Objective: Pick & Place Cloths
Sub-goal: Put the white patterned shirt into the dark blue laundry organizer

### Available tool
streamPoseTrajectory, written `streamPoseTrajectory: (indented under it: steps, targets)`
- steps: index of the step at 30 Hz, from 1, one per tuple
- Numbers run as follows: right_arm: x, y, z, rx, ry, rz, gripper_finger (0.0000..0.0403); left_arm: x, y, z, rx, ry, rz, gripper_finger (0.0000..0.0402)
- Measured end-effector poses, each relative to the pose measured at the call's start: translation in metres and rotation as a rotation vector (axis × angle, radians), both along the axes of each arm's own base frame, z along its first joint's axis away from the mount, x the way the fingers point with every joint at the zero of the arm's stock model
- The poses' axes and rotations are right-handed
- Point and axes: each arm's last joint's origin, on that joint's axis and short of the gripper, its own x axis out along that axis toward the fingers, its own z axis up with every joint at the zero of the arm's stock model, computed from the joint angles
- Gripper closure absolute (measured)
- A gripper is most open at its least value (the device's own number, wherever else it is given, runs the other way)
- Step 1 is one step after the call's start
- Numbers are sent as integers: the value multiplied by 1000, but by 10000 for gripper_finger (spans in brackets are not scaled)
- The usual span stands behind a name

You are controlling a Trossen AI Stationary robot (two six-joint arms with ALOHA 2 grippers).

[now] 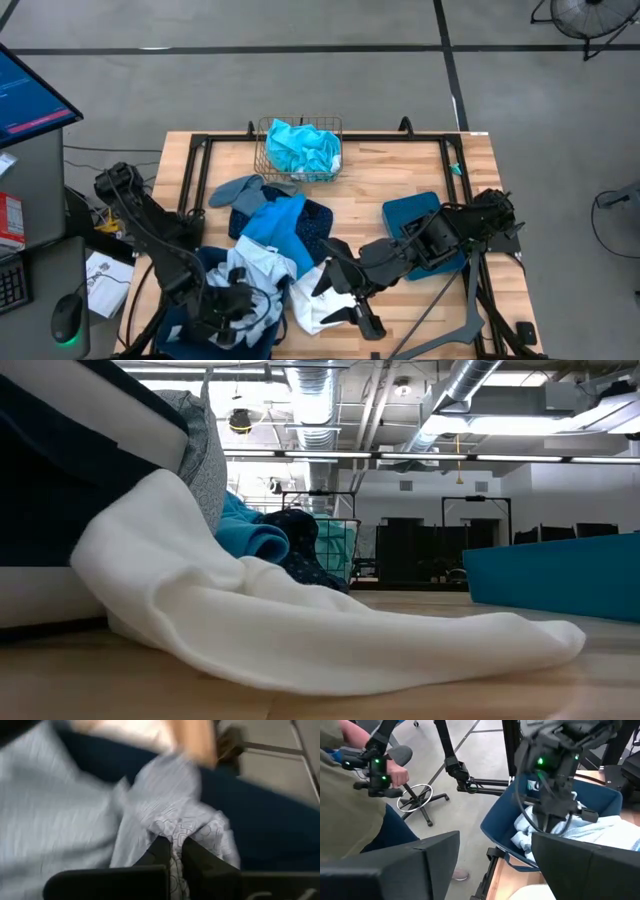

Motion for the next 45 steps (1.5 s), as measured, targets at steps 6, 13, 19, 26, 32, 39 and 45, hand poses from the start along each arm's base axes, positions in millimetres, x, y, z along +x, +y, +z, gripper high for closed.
streamPoseTrajectory:
  steps: [6, 13, 19, 26, 32, 39, 45]
  targets:
    - [0, 1, 0, -5, -1, 4, 176, -10, 2, -20, -122, 213, -70, 360]
    - [-1, 1, 0, -13, -2, 8, 184, -3, 8, 11, -331, 284, -219, 259]
    - [-1, 1, 0, -11, 0, 7, 182, -11, 38, 65, -489, 130, -248, 199]
    - [-1, 1, -1, -12, 4, 7, 186, -23, 88, 107, -62, -395, -94, 208]
    - [-1, 0, -2, 2, 26, -6, 186, -11, 116, 102, 157, -370, -85, 197]
    - [-1, -2, -2, 0, 30, -10, 187, 11, 130, 60, 162, -172, -196, 145]
    - [-1, -2, -3, -4, 36, -11, 190, 18, 141, 27, 163, -44, -206, 117]
